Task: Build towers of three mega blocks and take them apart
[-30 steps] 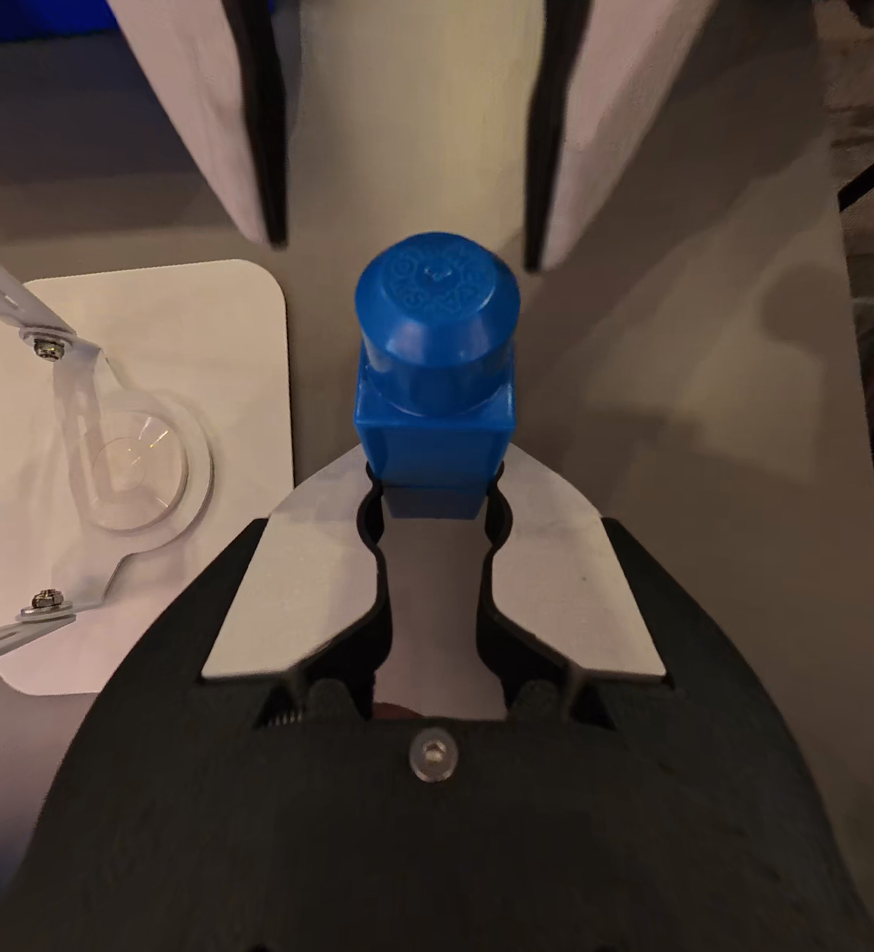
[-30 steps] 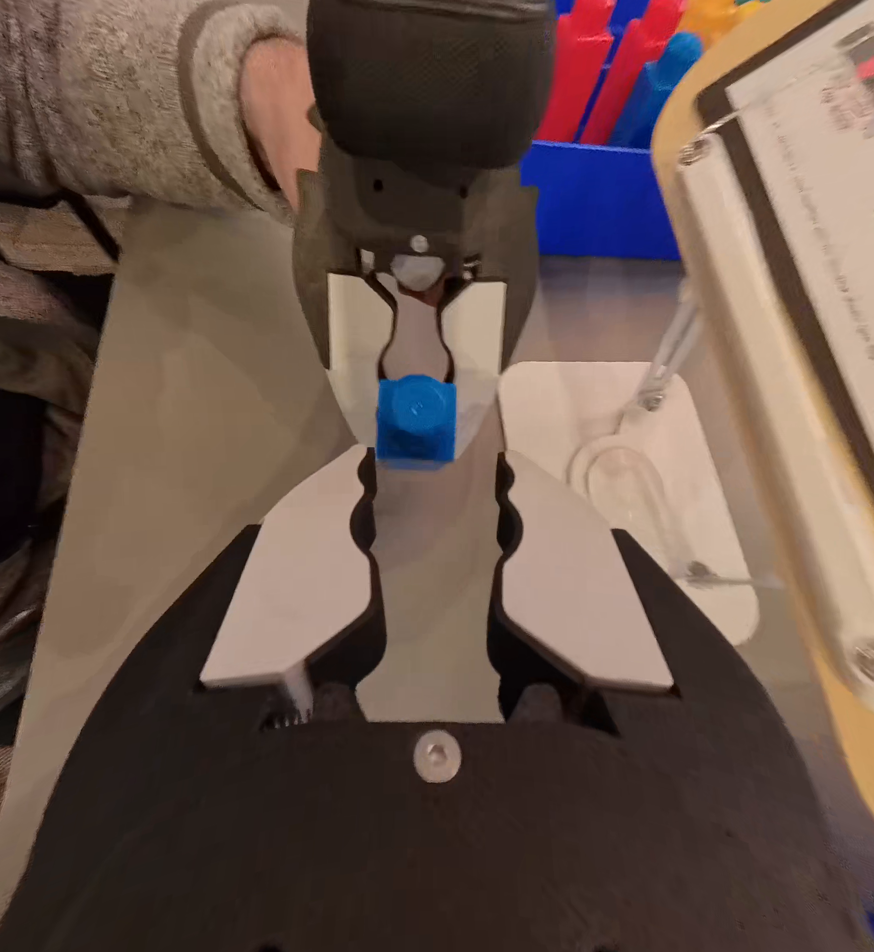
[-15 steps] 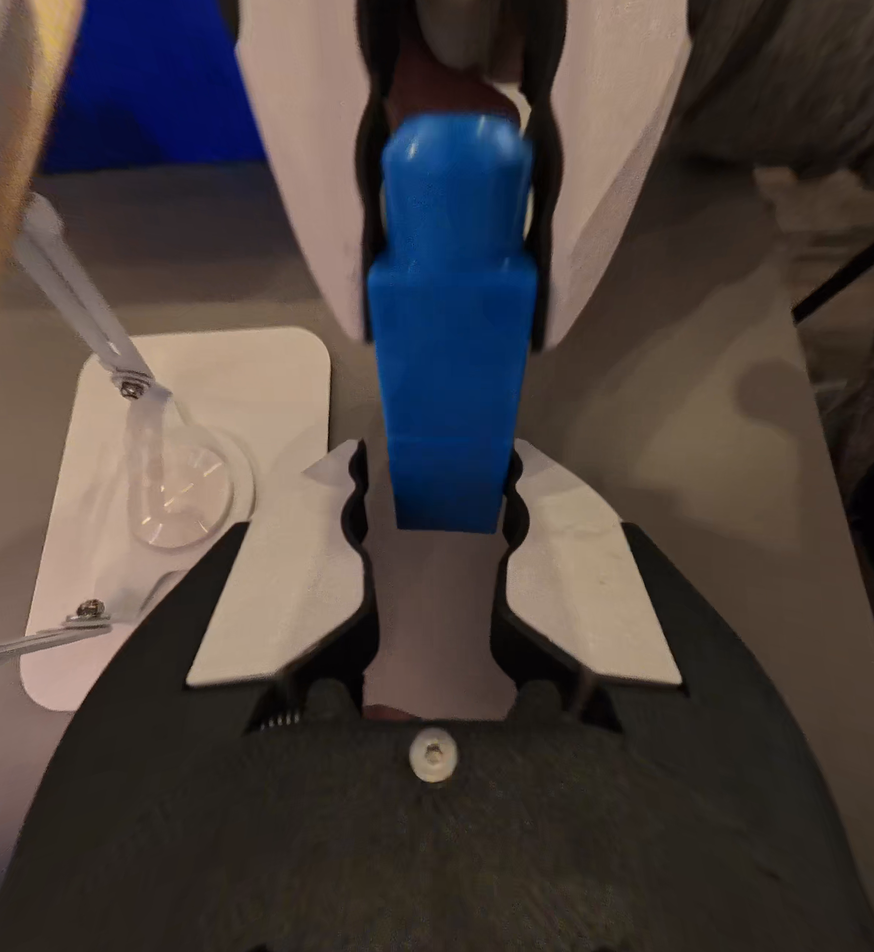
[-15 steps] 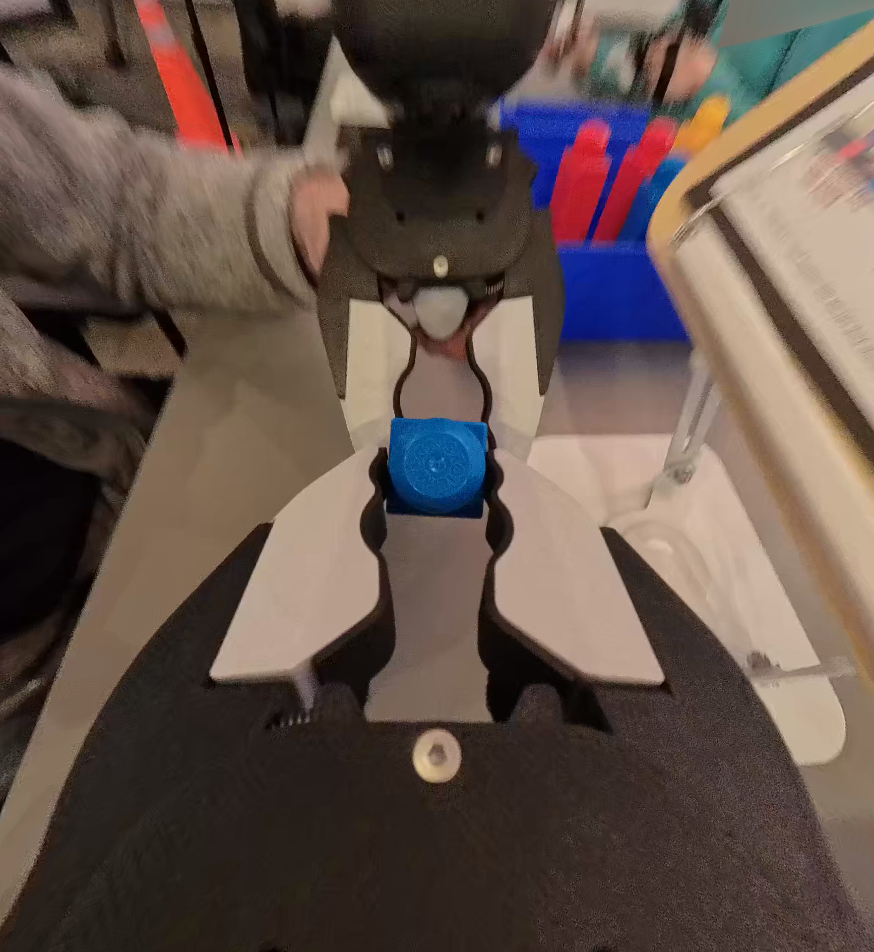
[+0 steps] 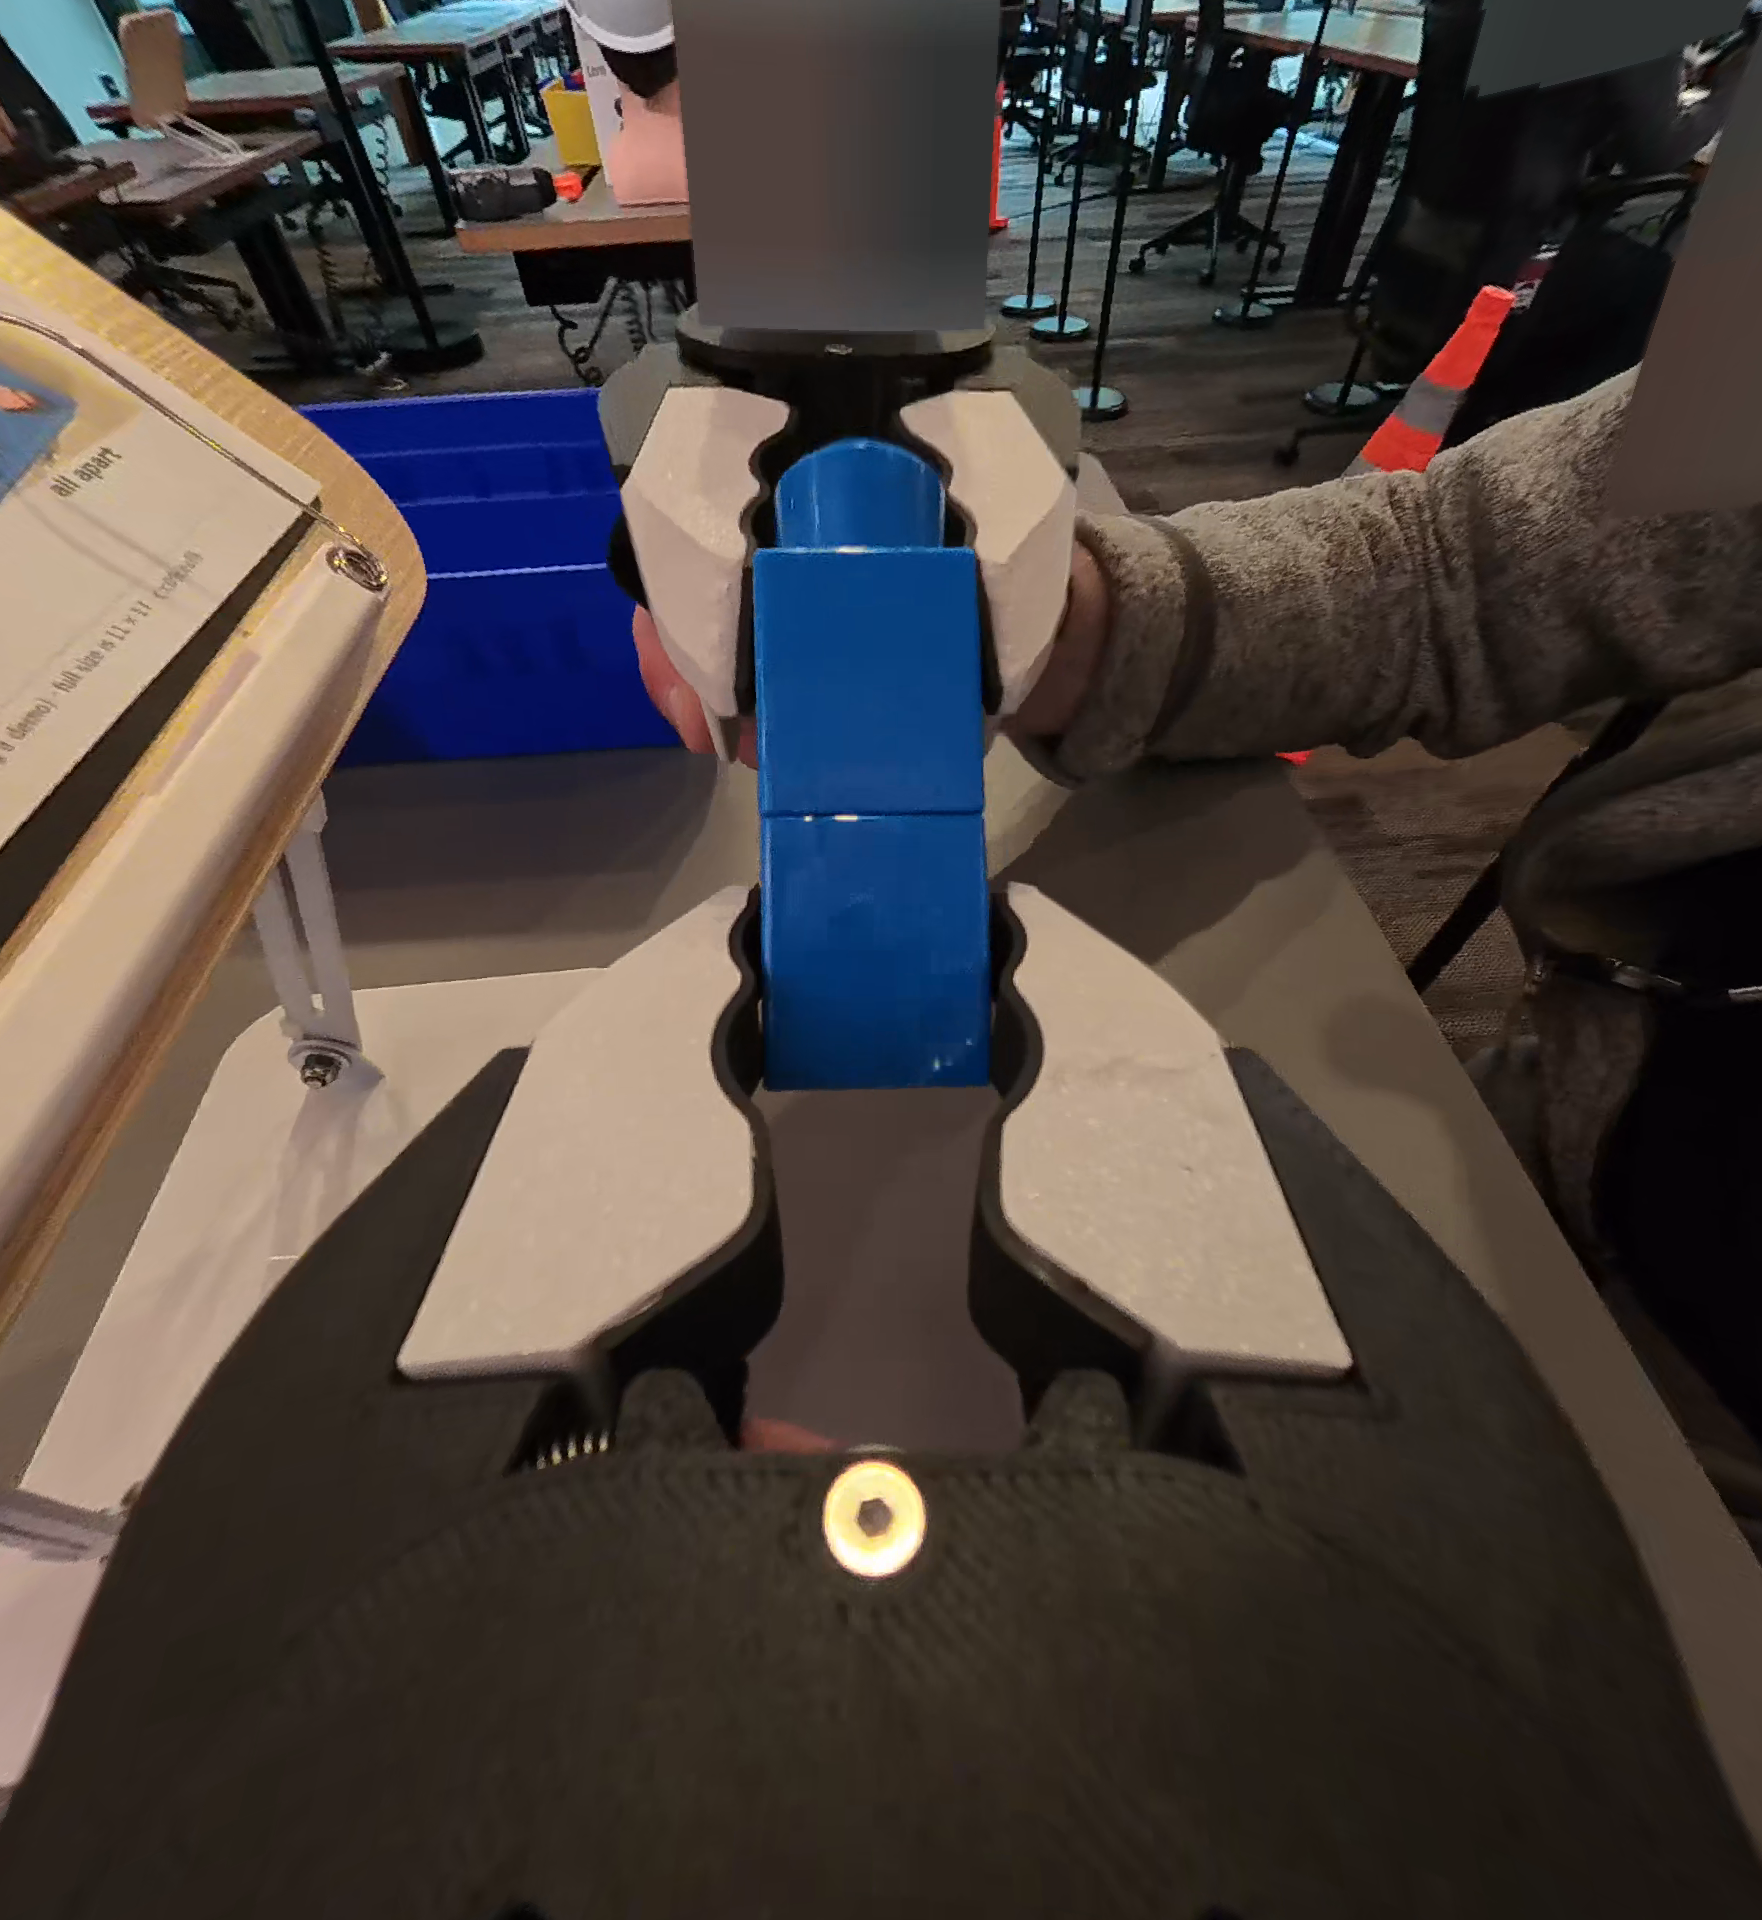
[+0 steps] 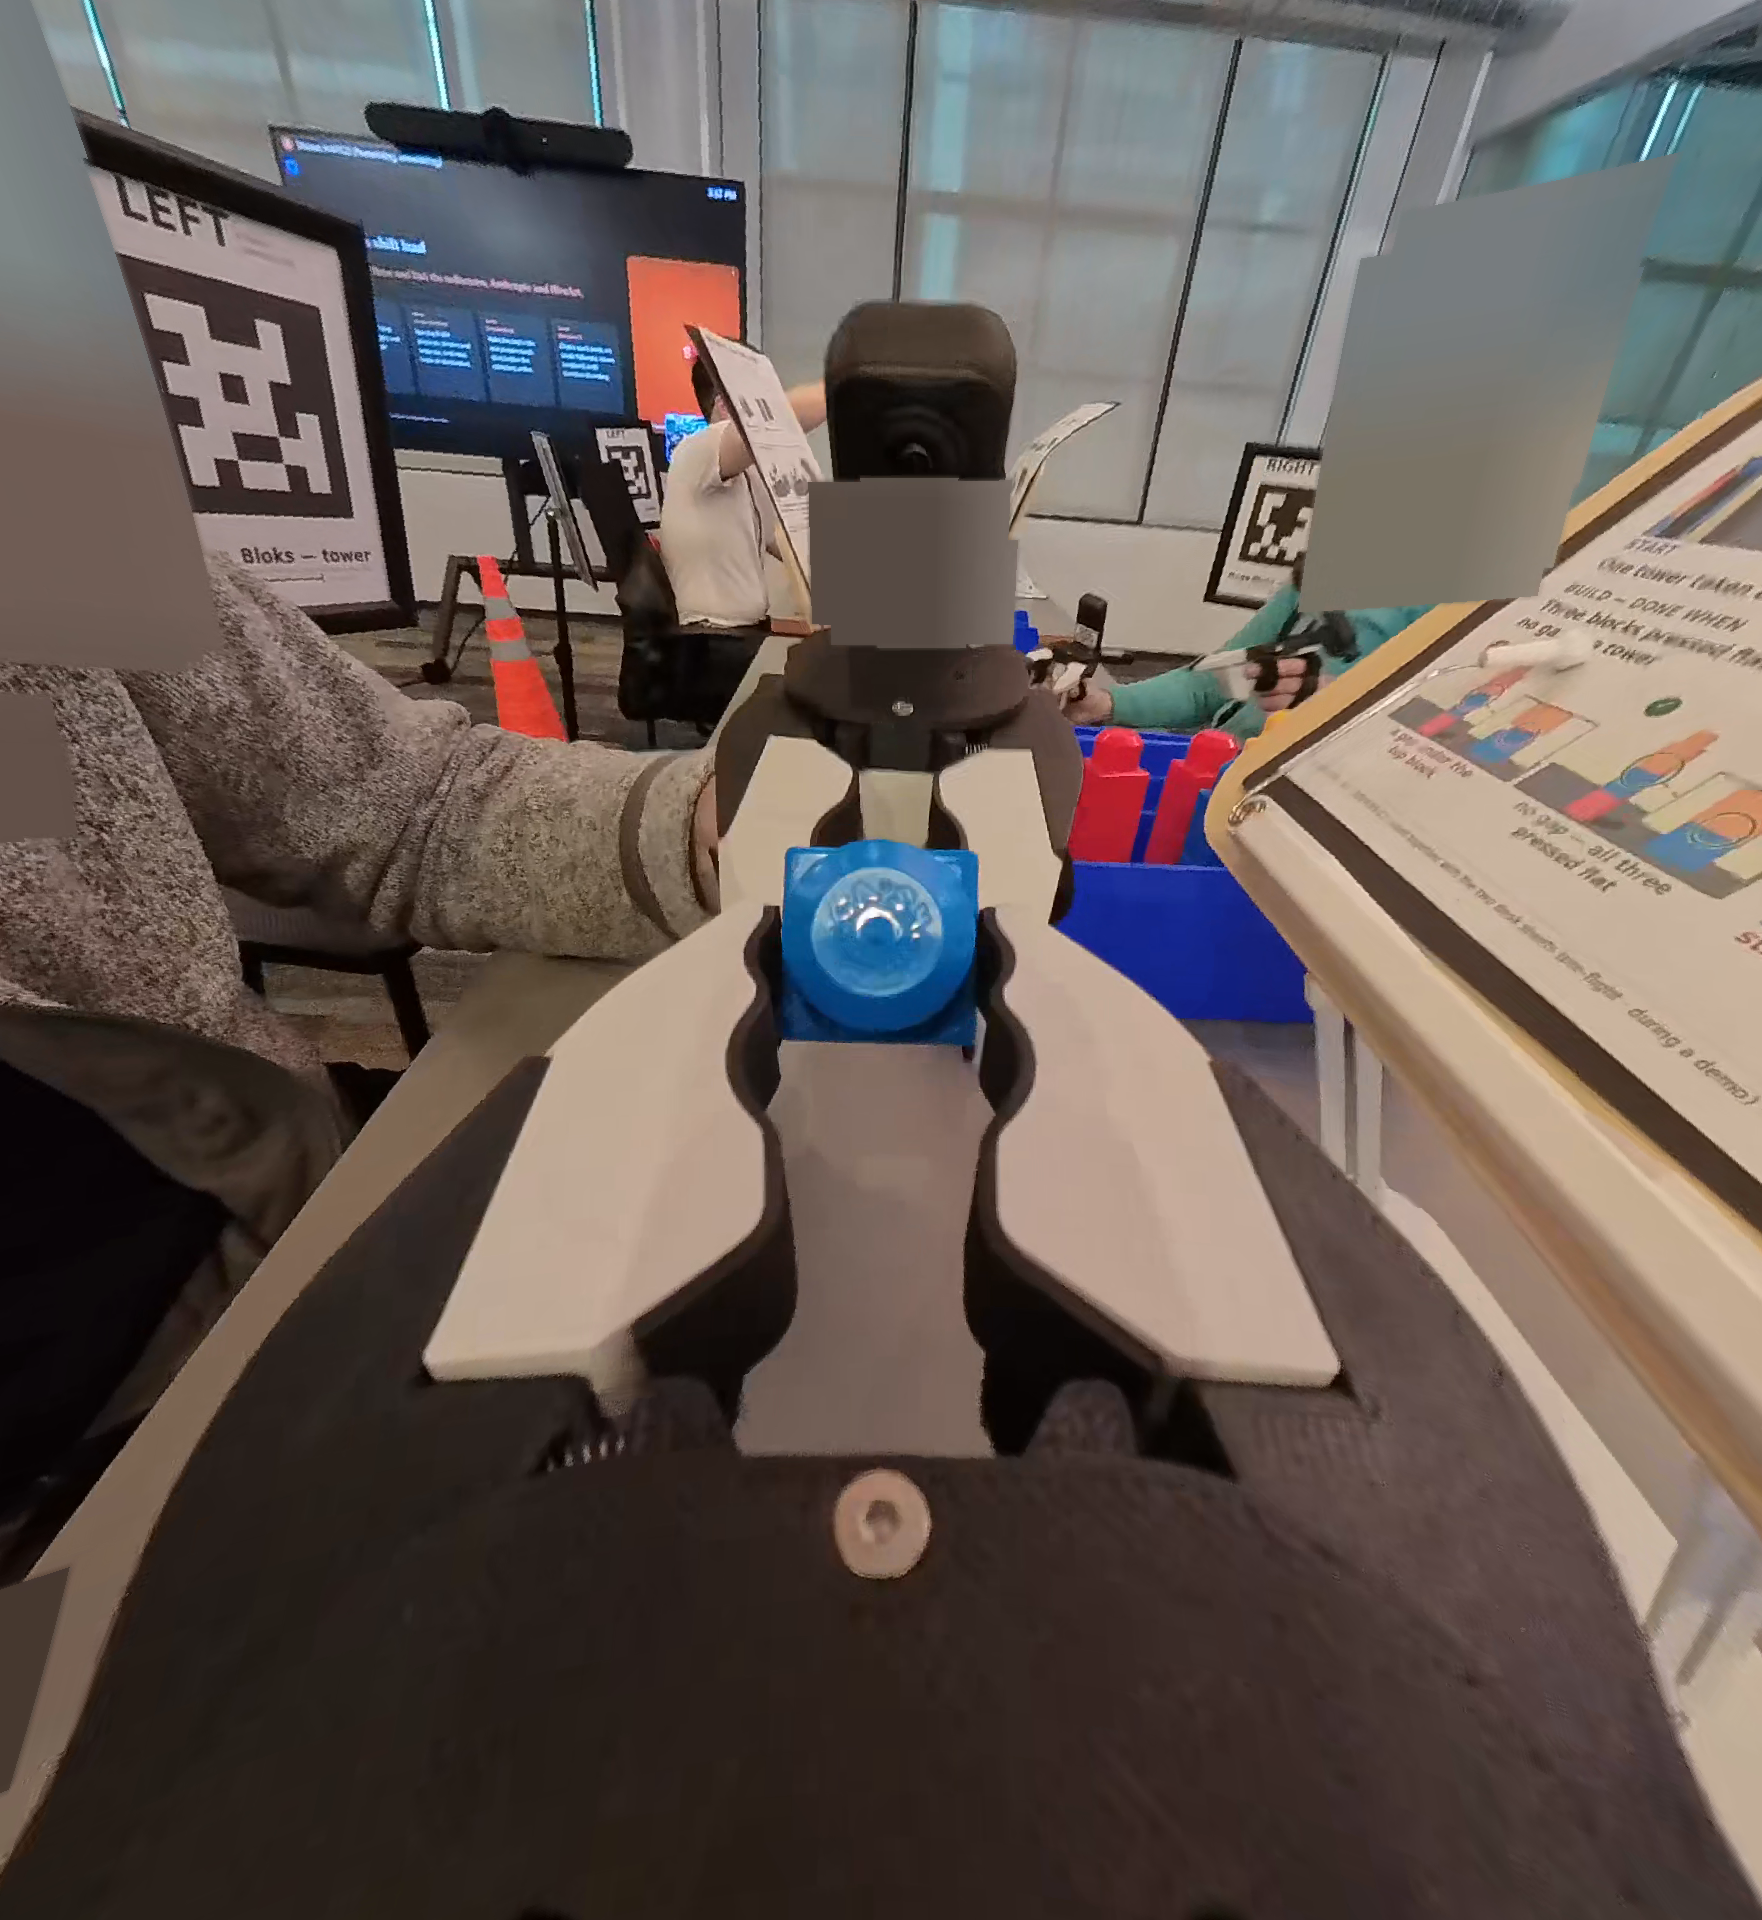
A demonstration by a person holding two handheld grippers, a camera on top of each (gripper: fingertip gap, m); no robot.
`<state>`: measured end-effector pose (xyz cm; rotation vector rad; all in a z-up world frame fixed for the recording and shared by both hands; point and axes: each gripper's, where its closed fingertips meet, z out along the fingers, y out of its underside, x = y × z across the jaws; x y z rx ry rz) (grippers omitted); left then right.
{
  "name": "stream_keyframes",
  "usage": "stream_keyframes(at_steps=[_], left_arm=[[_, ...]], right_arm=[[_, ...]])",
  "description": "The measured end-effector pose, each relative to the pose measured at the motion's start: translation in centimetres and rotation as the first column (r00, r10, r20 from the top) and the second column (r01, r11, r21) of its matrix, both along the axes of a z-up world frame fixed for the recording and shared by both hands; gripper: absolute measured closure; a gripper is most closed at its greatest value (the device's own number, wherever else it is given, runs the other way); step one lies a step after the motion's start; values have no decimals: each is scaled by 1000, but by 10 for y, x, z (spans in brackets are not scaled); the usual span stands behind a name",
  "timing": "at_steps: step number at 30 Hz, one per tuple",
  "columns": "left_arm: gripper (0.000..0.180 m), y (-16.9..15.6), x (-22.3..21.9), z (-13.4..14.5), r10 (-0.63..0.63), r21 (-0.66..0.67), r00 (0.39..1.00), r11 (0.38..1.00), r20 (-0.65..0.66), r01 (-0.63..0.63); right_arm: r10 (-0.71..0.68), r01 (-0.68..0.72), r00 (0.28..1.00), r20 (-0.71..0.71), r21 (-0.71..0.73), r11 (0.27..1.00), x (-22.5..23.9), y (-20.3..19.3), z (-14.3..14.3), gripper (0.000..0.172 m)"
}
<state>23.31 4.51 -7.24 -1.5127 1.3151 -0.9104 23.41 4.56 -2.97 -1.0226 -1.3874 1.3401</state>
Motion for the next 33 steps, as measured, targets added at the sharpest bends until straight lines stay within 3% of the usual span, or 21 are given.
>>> stream_keyframes(at_steps=[3,7,9,18,27,31,33], left_arm=[[141,1,-4,-8,19,8,996,1000,-90,-18],[141,-4,-4,-14,19,33,985,999,-174,-13],[141,-6,-2,-13,17,38,985,999,-174,-11],[141,-4,-2,-14,25,50,984,999,-178,-17],[141,-4,-1,-15,21,73,982,997,-188,-8],[142,-3,-6,-15,48,105,974,994,-221,-25],[142,3,-19,-8,76,102,976,993,-202,-56]], right_arm=[[26,-25,998,61,-10,1000,1,0,-8,134],[-14,-4,985,173,106,994,-3,-5,-21,119],[-26,-16,971,237,174,985,-7,-9,-33,130],[-19,-13,974,226,139,990,-7,-9,-32,132],[-85,20,965,248,252,967,-6,-9,-32,136],[-87,20,969,233,275,961,1,-10,-25,136],[-103,59,980,169,249,967,16,0,-8,136]])
